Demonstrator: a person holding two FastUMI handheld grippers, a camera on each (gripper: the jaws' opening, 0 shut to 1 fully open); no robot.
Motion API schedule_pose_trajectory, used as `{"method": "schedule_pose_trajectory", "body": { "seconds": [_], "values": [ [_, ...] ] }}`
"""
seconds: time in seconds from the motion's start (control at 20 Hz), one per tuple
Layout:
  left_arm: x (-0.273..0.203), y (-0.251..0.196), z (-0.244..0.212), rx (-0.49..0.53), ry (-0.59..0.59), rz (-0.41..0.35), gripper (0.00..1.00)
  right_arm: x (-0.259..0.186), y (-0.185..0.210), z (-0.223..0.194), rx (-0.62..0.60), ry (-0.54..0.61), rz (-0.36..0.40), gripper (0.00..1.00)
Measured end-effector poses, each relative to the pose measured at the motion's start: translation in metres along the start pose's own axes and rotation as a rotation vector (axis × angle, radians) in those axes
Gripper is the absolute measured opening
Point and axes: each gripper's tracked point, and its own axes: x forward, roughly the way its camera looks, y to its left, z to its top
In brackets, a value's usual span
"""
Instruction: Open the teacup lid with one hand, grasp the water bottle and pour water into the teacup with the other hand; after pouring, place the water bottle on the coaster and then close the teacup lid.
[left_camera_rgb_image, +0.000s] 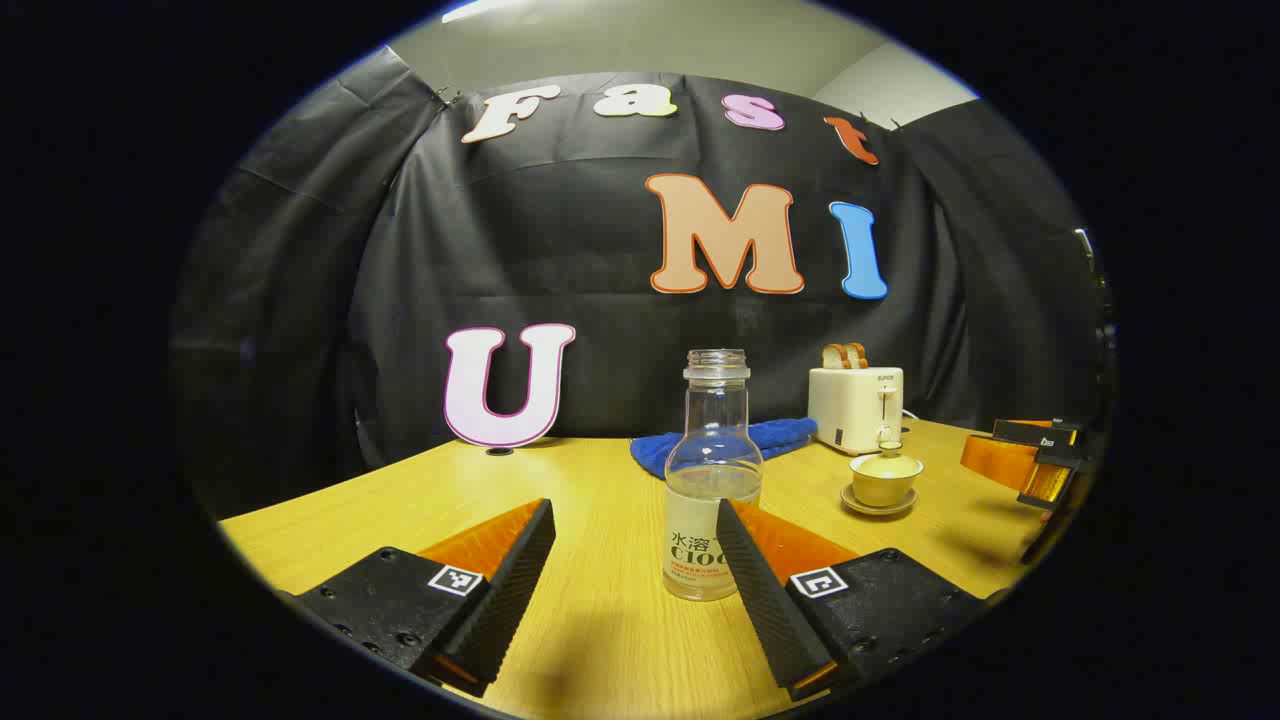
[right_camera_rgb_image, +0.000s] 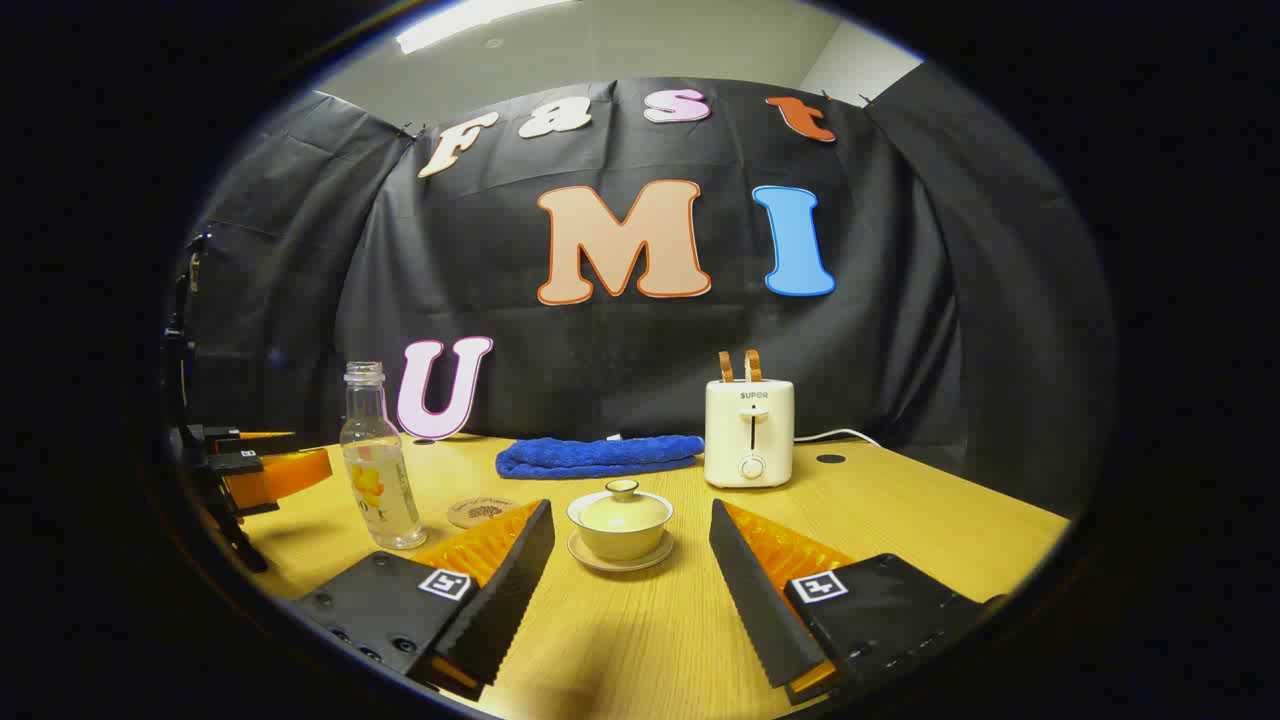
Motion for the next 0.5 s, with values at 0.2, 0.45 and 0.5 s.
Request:
{"method": "schedule_pose_trajectory", "body": {
  "seconds": [0.2,0.45,0.5],
  "values": [
    [0.0003,-0.0004,-0.0009,-0.002,0.001,0.0,0.95,0.0003,-0.0001,-0.0003,0.0,0.0,0.0,1.0],
    [0.0002,-0.0001,-0.0008,-0.002,0.001,0.001,0.95,0.0009,0.0001,0.0002,0.0,-0.001,0.0,1.0],
    [0.0003,-0.0003,-0.0002,-0.002,0.0,0.001,0.95,0.001,0.0001,0.0,0.0,-0.001,0.0,1.0]
  ]
}}
